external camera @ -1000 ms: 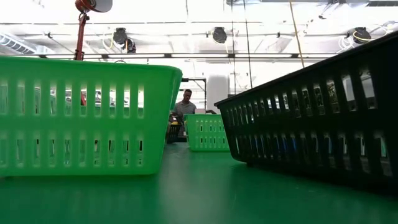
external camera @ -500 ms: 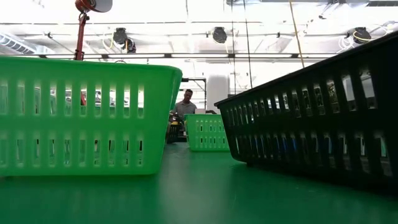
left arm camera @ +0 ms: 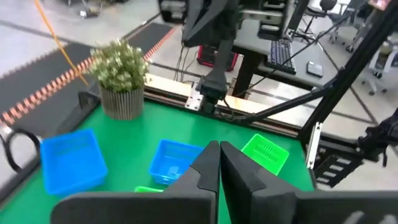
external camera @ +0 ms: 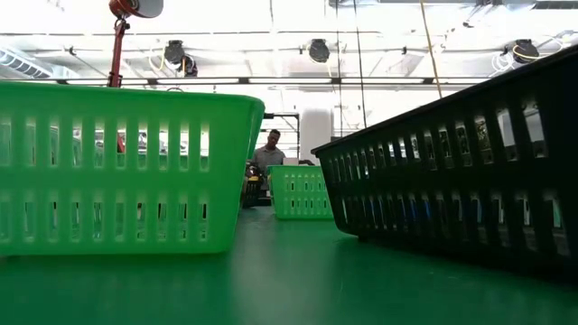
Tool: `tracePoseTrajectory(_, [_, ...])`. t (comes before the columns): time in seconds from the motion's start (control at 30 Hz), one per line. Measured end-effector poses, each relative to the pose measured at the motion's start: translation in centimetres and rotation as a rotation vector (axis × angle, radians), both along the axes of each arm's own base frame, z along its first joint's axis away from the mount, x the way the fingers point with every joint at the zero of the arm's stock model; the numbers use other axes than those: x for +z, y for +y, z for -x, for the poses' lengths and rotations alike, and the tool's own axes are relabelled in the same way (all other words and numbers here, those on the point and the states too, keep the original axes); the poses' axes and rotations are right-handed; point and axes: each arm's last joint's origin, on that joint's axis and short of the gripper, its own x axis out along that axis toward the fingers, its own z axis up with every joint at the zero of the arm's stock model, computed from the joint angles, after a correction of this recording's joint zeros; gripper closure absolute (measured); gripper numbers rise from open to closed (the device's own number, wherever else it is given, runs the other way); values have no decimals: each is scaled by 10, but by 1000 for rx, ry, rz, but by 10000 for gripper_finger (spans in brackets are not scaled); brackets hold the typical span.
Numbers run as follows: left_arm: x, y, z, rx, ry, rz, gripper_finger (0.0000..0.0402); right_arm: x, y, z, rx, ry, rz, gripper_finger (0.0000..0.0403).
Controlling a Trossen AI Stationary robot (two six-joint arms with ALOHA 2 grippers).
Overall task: Stack baskets by color
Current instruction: Stack the top blue bin on the middle blue bin
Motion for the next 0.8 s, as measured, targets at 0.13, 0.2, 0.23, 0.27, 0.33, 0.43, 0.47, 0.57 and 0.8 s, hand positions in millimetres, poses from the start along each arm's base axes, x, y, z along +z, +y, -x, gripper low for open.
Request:
tracePoseTrajectory(0.13, [2,8,11,4,21,-87,394,-8,-15,-21,-66,-20,-39,403])
tracePoseTrajectory(0.2, [3,12,15,23,26,-91,387,-16,-24,-31,-100,3,-47,403])
tracePoseTrajectory(0.23, [4,14,18,32,27,-90,383,-22,-30,-36,-116,33,-50,403])
tracePoseTrajectory(0.27, [4,15,21,38,40,-87,382,-28,-36,-41,-120,62,-53,403])
tracePoseTrajectory(0.33, [1,16,23,47,71,-73,383,-43,-49,-50,-100,133,-72,403])
tracePoseTrajectory(0.43, [-4,17,24,52,121,-64,393,-64,-72,-59,-84,236,-100,403])
tracePoseTrajectory(0.47, [-5,17,25,52,135,-63,397,-72,-81,-62,-85,273,-108,403])
tracePoseTrajectory(0.57, [-10,17,26,60,183,-47,396,-94,-106,-65,-115,379,-133,403])
tracePoseTrajectory(0.8, [-17,20,22,124,240,-6,377,-142,-156,-70,-62,545,-147,395])
